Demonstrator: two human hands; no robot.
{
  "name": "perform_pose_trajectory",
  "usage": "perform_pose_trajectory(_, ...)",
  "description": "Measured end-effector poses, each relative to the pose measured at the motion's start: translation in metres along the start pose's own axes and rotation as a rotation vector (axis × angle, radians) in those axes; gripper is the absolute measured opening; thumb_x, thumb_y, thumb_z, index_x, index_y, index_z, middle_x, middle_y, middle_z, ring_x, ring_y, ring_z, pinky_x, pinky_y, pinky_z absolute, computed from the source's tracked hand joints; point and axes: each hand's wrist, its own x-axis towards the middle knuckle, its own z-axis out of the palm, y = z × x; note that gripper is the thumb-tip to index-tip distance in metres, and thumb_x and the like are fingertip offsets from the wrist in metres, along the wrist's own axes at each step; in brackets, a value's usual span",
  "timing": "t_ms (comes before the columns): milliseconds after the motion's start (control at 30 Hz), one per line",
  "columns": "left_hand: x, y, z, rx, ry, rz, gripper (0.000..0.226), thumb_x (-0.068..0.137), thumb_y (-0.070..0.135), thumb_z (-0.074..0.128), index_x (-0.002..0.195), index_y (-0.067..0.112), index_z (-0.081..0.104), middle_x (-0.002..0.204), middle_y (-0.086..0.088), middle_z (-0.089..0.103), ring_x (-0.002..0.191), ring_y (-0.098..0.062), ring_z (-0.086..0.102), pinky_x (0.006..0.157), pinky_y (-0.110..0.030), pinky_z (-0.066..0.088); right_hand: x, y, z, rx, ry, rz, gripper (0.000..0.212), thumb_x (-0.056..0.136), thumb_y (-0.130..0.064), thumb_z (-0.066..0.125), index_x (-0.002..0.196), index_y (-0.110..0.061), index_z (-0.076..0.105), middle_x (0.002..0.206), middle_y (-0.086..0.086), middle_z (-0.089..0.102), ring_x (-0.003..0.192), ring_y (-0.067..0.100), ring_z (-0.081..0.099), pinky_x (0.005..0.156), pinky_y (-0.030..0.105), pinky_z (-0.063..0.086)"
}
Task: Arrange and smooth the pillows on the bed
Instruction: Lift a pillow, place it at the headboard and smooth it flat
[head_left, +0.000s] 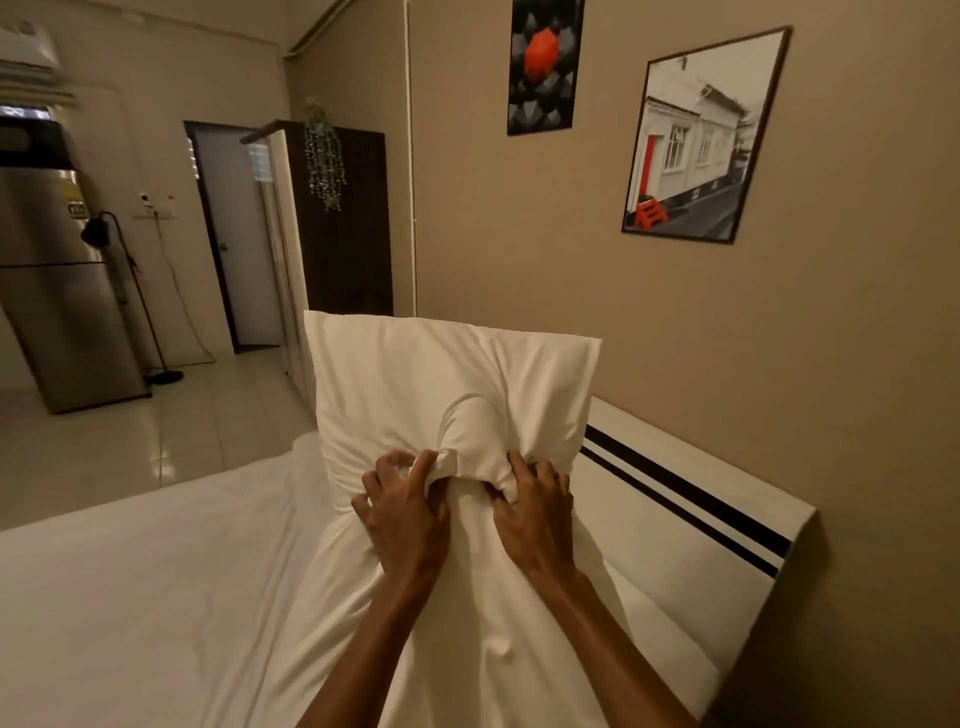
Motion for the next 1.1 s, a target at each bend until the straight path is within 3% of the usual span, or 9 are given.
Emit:
perform_pose_trajectory(300, -0.002, 0.026, 0.147, -0.029, -0.057, -0.030, 0.035, 0.080, 0.026, 0.068, 0.112, 0.034, 0.055, 0.111, -0.008, 0.057, 0.095, -0.034, 0.052, 0.080, -0.047, 0.038, 0.062, 0.134, 0.029, -0.042, -0.166, 0.070, 0.057, 0.088, -0.048, 0.059, 0.136, -0.019, 0.057, 0.120, 0.011, 0.060, 0.110, 0.034, 0.052, 0.093, 0.049, 0.045)
perform_pose_trajectory(400, -0.004, 0.028, 0.198, -0.029, -0.099, -0.128, 0.034, 0.077, 0.030, 0.059, 0.111, 0.029, 0.063, 0.113, -0.008, 0.057, 0.097, -0.034, 0.052, 0.082, -0.048, 0.037, 0.085, 0.175, 0.048, -0.062, -0.240, 0.070, 0.059, 0.084, -0.050, 0.054, 0.135, -0.019, 0.058, 0.119, 0.010, 0.061, 0.109, 0.034, 0.053, 0.091, 0.049, 0.046)
perform_pose_trajectory(700, -0.016, 0.031, 0.345, -0.057, -0.155, -0.425, 0.034, 0.082, 0.026, 0.060, 0.116, 0.024, 0.065, 0.118, -0.010, 0.056, 0.107, -0.034, 0.050, 0.090, -0.050, 0.033, 0.154, 0.286, 0.118, -0.027, -0.490, 0.038, 0.048, 0.090, -0.034, 0.065, 0.134, -0.017, 0.057, 0.117, 0.011, 0.059, 0.104, 0.033, 0.056, 0.089, 0.044, 0.050)
perform_pose_trajectory(933, -0.037, 0.020, 0.510, -0.045, -0.220, -0.681, 0.025, 0.091, 0.032, 0.058, 0.115, 0.031, 0.063, 0.118, 0.000, 0.054, 0.109, -0.026, 0.050, 0.090, -0.045, 0.030, 0.212, 0.429, 0.205, -0.095, -0.734, -0.052, 0.049, 0.092, -0.025, 0.064, 0.139, -0.017, 0.054, 0.126, 0.013, 0.057, 0.107, 0.035, 0.056, 0.088, 0.043, 0.050)
perform_pose_trajectory(1100, -0.058, -0.013, 0.647, -0.036, -0.248, -0.807, 0.027, 0.094, 0.035, 0.055, 0.120, 0.030, 0.061, 0.119, -0.003, 0.056, 0.111, -0.029, 0.052, 0.090, -0.049, 0.034, 0.242, 0.538, 0.303, -0.136, -0.800, -0.140, 0.049, 0.092, -0.026, 0.065, 0.138, -0.017, 0.054, 0.123, 0.014, 0.056, 0.104, 0.037, 0.055, 0.082, 0.045, 0.049)
